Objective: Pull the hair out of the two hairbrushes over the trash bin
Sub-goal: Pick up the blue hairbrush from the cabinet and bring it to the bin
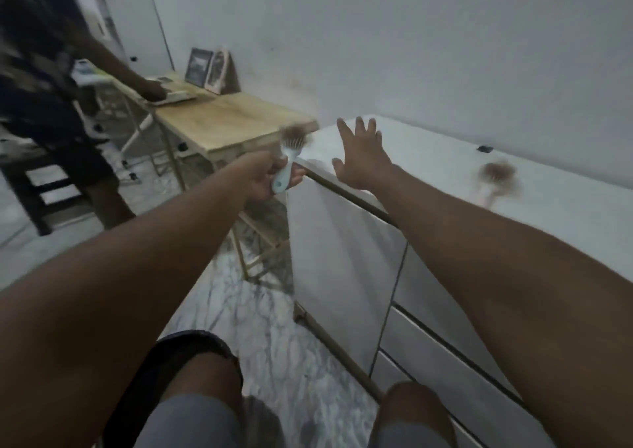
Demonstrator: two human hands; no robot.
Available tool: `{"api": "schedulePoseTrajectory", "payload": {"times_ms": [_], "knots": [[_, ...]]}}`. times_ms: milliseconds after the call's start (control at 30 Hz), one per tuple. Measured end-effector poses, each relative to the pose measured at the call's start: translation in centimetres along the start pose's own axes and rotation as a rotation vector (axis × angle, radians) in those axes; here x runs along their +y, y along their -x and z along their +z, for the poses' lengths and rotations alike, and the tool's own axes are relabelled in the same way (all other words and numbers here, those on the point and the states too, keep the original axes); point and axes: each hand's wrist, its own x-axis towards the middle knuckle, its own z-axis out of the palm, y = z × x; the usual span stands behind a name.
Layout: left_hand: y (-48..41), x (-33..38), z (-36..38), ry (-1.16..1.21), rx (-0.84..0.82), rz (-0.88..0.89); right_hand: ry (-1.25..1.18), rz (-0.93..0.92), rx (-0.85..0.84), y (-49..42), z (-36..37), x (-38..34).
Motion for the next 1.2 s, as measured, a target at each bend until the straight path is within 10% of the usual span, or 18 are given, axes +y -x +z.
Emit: {"api": "schedulePoseTrajectory", "payload": {"times_ms": [467, 1200], "knots": [[5.4, -8.3, -21.2, 0.177, 0.183, -0.041, -0.095, -0.147, -0.235, 4.1, 12.6, -21.3], [2.4, -19.8, -29.4, 0.281, 0.501, -0.133, -0.208, -0.369, -0.471, 6.4, 26.3, -26.8]]}}
